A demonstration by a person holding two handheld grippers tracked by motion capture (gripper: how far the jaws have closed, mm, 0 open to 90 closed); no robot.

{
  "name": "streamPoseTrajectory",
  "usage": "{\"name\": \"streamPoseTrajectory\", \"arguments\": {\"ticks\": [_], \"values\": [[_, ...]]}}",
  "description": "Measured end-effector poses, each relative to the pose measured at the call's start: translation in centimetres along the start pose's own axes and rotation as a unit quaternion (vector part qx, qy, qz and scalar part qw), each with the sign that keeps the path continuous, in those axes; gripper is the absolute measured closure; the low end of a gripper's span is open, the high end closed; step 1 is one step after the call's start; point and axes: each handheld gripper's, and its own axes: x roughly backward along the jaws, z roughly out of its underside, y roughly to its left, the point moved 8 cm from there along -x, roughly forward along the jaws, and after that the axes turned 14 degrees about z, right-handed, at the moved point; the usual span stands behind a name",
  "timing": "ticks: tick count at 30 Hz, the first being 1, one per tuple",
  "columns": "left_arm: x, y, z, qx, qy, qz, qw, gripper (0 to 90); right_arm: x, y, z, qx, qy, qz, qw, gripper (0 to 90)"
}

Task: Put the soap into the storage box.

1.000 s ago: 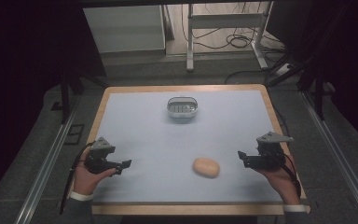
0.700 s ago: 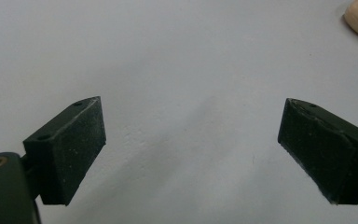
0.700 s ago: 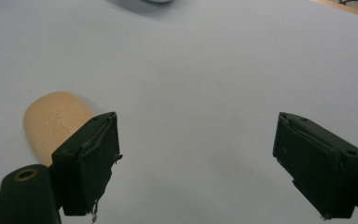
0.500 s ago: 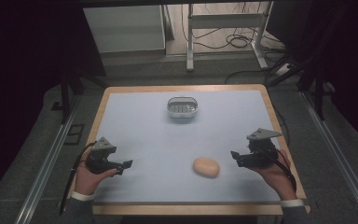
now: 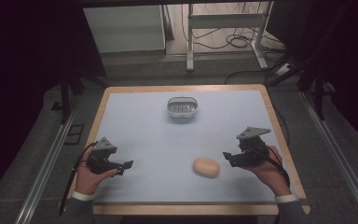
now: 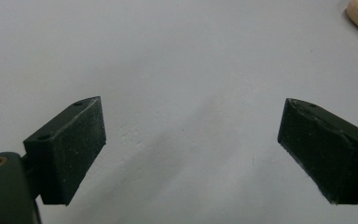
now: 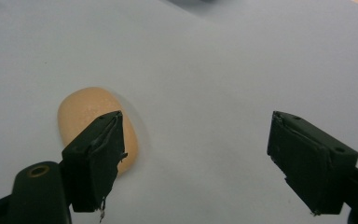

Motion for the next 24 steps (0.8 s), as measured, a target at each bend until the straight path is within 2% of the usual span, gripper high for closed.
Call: {"name": "streamPoseTrajectory", "arguments": {"ticks": [11,24], "values": [[0.0,-0.1,0.0,-0.002,0.002,0.001,1.0000,7.9,-0.3,1.4,-1.0,0.017,0.008,-0.028,0.9994,23.1],[0.0,-0.1,0.0,-0.001,0.004,0.003,1.0000,7.8,-1.9,4.6,-1.1,0.057,0.033,-0.066,0.9956,23.7]]}}
